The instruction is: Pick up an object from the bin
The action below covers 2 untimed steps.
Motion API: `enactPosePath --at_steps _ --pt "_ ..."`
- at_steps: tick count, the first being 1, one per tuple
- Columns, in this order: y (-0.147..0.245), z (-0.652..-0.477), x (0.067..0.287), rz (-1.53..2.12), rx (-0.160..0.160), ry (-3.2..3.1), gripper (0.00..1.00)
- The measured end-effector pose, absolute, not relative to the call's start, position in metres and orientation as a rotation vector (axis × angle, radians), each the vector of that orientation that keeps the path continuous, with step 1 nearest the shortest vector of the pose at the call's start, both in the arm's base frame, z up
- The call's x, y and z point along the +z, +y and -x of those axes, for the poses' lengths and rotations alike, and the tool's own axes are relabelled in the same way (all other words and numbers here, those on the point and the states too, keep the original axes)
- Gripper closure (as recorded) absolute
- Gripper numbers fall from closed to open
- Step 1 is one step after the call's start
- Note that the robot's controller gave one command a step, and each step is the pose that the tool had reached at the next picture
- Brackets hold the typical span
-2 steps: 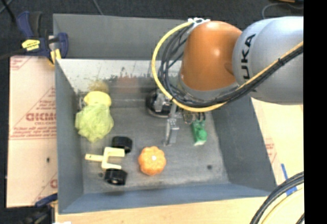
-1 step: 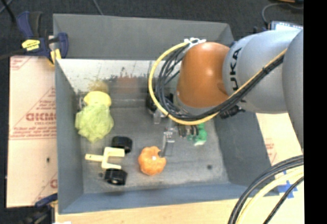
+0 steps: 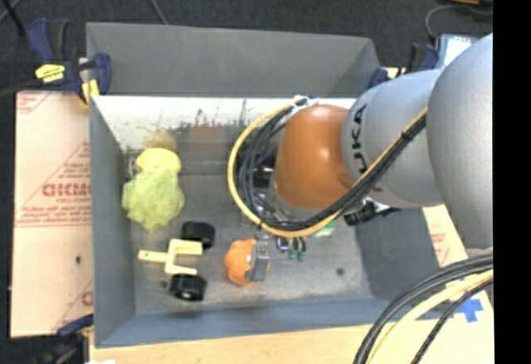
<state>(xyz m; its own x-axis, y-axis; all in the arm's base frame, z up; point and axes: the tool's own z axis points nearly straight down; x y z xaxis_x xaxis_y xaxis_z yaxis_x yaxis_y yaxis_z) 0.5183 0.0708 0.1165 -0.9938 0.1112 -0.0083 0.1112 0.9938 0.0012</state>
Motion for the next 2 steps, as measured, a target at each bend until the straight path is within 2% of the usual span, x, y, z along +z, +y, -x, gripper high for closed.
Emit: enactPosePath --at_steps 1,2 --pt "0.1086 -0.5237 0.0746 -0.034 0.003 3.135 1.0" --pt "0.1086 -0.5237 0.0746 -0.035 0.004 3.135 1.0"
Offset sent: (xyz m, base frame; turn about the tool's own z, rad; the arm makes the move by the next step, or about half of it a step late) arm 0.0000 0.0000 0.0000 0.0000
